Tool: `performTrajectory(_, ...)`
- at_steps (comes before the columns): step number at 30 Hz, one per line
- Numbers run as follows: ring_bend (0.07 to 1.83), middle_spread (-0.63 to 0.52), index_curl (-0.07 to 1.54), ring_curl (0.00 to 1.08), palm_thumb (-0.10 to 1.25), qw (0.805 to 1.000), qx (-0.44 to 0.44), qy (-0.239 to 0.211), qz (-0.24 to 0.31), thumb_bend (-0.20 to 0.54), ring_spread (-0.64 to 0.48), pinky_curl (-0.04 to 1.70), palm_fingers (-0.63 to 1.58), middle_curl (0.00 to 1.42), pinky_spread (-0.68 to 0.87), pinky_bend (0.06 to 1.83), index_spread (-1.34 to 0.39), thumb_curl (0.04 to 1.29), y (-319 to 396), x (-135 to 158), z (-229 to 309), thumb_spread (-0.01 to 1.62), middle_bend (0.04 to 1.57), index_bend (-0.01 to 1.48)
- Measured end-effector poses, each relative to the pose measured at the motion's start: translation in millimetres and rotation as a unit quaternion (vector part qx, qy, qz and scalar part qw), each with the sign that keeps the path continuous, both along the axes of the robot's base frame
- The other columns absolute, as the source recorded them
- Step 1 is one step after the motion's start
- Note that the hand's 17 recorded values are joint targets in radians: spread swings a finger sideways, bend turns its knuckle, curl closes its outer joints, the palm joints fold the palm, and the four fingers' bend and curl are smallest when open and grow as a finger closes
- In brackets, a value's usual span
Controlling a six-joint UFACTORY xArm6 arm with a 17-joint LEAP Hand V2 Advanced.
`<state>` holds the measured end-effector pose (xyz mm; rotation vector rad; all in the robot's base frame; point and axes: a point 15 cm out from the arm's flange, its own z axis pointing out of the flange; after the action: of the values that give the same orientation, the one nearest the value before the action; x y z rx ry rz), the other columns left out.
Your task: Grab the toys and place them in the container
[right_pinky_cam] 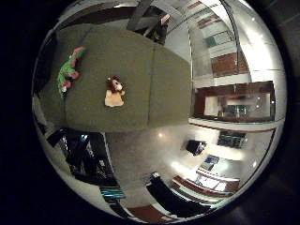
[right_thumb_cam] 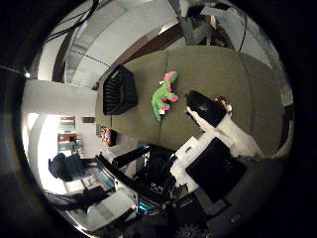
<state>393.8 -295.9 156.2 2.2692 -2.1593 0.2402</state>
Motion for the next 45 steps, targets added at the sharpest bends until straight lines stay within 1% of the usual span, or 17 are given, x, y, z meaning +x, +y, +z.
performTrajectory(2,0.22,-0.08,0.39,0.23,0.68,1.000,-0.003,-0.004,-0.006,-0.028,0.09,0.00,0.38,0.32,0.35,0.46,-0.43,0.38,-12.5,7.0,0.5,1.13,0.18,0.18)
performTrajectory(5,0.22,-0.08,0.39,0.24,0.64,1.000,-0.001,-0.006,-0.013,-0.027,0.10,0.00,0.37,0.32,0.35,0.46,-0.43,0.37,-32.4,24.7,-5.9,1.13,0.19,0.19)
performTrajectory(9,0.24,-0.05,0.37,0.24,0.59,0.999,0.006,0.001,-0.041,-0.027,0.11,0.00,0.37,0.32,0.35,0.47,-0.42,0.35,-68.7,29.4,-29.4,1.14,0.19,0.18)
performTrajectory(13,0.29,0.00,0.34,0.25,0.55,0.998,0.011,-0.005,-0.065,-0.028,0.14,0.00,0.36,0.32,0.38,0.52,-0.38,0.33,-103.1,44.7,-47.8,1.14,0.19,0.16)
performTrajectory(16,0.32,0.05,0.32,0.25,0.50,0.996,0.031,-0.007,-0.082,-0.030,0.18,0.00,0.32,0.32,0.39,0.56,-0.33,0.32,-108.6,54.2,-71.1,1.13,0.19,0.15)
performTrajectory(21,0.36,0.15,0.30,0.25,0.43,0.994,0.058,0.004,-0.093,-0.030,0.22,0.01,0.26,0.32,0.42,0.63,-0.25,0.30,-101.1,64.5,-113.5,1.10,0.20,0.16)
performTrajectory(23,0.37,0.18,0.29,0.25,0.40,0.993,0.066,0.011,-0.100,-0.032,0.24,0.01,0.25,0.32,0.42,0.65,-0.22,0.29,-99.0,65.7,-131.7,1.09,0.20,0.16)
performTrajectory(28,0.36,0.22,0.29,0.24,0.35,0.990,0.084,0.035,-0.112,-0.030,0.26,0.01,0.22,0.32,0.44,0.68,-0.18,0.28,-86.1,66.5,-176.3,1.07,0.20,0.16)
performTrajectory(35,0.36,0.24,0.29,0.24,0.33,0.983,0.105,0.073,-0.130,-0.026,0.28,0.01,0.20,0.33,0.48,0.72,-0.13,0.27,-66.1,48.4,-234.2,1.05,0.21,0.16)
performTrajectory(39,0.36,0.25,0.29,0.24,0.32,0.981,0.111,0.084,-0.136,-0.026,0.29,0.01,0.19,0.33,0.49,0.74,-0.12,0.27,-60.7,41.4,-251.8,1.04,0.21,0.16)
performTrajectory(45,0.36,0.26,0.29,0.23,0.33,0.980,0.112,0.084,-0.139,-0.025,0.29,0.00,0.19,0.33,0.50,0.75,-0.10,0.28,-66.0,51.8,-271.9,1.03,0.22,0.17)
